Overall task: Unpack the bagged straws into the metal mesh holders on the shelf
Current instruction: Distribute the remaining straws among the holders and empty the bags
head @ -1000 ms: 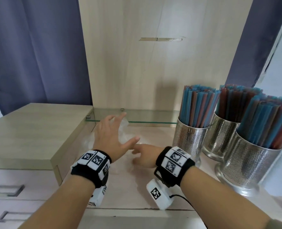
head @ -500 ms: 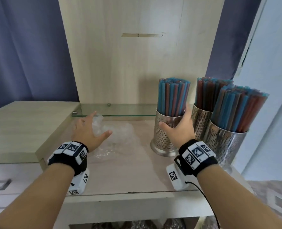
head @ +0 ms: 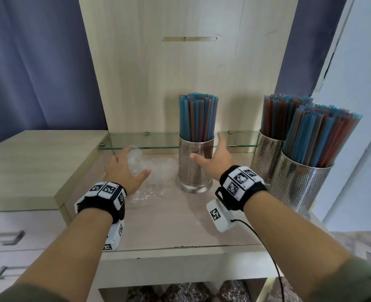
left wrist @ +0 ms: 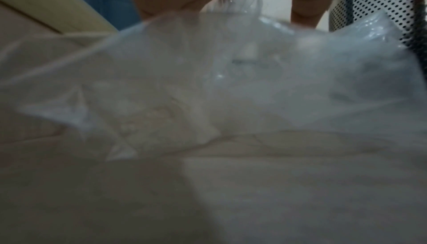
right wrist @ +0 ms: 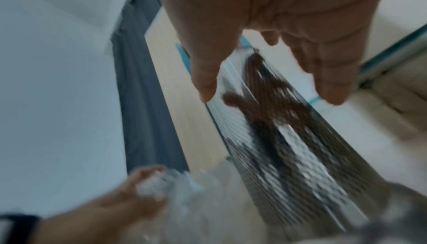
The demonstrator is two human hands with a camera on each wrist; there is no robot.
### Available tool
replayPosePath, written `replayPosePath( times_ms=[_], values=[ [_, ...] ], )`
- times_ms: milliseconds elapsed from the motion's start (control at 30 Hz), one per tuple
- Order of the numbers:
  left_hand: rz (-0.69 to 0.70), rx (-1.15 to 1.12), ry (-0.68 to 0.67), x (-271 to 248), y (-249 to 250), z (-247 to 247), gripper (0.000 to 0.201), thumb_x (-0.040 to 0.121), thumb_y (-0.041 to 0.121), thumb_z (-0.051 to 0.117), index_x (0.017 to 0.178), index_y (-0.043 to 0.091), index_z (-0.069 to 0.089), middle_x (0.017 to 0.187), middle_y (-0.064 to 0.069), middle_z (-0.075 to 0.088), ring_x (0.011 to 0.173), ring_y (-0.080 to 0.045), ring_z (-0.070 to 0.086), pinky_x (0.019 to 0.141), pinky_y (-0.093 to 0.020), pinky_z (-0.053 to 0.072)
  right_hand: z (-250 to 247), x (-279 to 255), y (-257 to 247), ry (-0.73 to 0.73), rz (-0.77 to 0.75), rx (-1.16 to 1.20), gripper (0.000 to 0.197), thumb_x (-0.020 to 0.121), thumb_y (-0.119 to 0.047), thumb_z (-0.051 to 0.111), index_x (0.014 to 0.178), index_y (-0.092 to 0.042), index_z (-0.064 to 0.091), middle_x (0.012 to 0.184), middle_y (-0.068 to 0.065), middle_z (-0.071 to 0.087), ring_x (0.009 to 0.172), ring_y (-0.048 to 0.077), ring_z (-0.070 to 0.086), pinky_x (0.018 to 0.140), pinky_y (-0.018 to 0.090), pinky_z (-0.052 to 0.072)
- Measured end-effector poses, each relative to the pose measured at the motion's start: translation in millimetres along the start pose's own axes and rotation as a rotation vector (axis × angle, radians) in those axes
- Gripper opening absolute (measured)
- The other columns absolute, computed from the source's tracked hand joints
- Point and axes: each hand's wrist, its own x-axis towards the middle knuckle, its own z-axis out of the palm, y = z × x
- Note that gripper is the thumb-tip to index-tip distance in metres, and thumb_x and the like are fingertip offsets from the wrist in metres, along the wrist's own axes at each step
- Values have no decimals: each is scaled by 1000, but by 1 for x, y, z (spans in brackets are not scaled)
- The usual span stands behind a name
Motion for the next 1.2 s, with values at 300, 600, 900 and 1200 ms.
replayPosePath(
  times_ms=[300, 600, 900, 1200],
  values=[
    [10, 10, -55, 4, -4, 2, 90, 79, 53, 70, 150, 27, 23, 150, -14, 33, 137, -35, 32, 112, -50, 29, -121, -80, 16, 749, -650, 117, 31, 88, -22, 64, 117, -22, 54, 112, 7, 60, 95, 21, 62, 80, 41, 52],
    [5, -7, -27, 0, 3, 0, 87, 81, 46, 72, 150, 21, 25, 151, -14, 33, 139, -35, 30, 114, -47, 26, -139, -69, 78, 558, -95, 95, 76, 75, -30, 84, 136, -20, 39, 113, -13, 58, 96, -10, 60, 86, 20, 49],
    [4, -22, -44, 4, -3, 1, 89, 78, 51, 73, 147, 22, 24, 150, -11, 34, 134, -33, 37, 111, -49, 32, -109, -68, 40, 228, 24, -93, 68, 64, -47, 87, 115, -29, 47, 99, -20, 60, 88, -1, 58, 71, 13, 41],
    [7, -33, -35, 3, -3, 1, 89, 79, 49, 73, 148, 22, 24, 152, -10, 32, 136, -34, 35, 111, -50, 31, -67, 1, 30, 255, 66, -1, 83, 66, -41, 88, 133, -21, 45, 108, -12, 59, 97, 9, 54, 87, 21, 40]
  ],
)
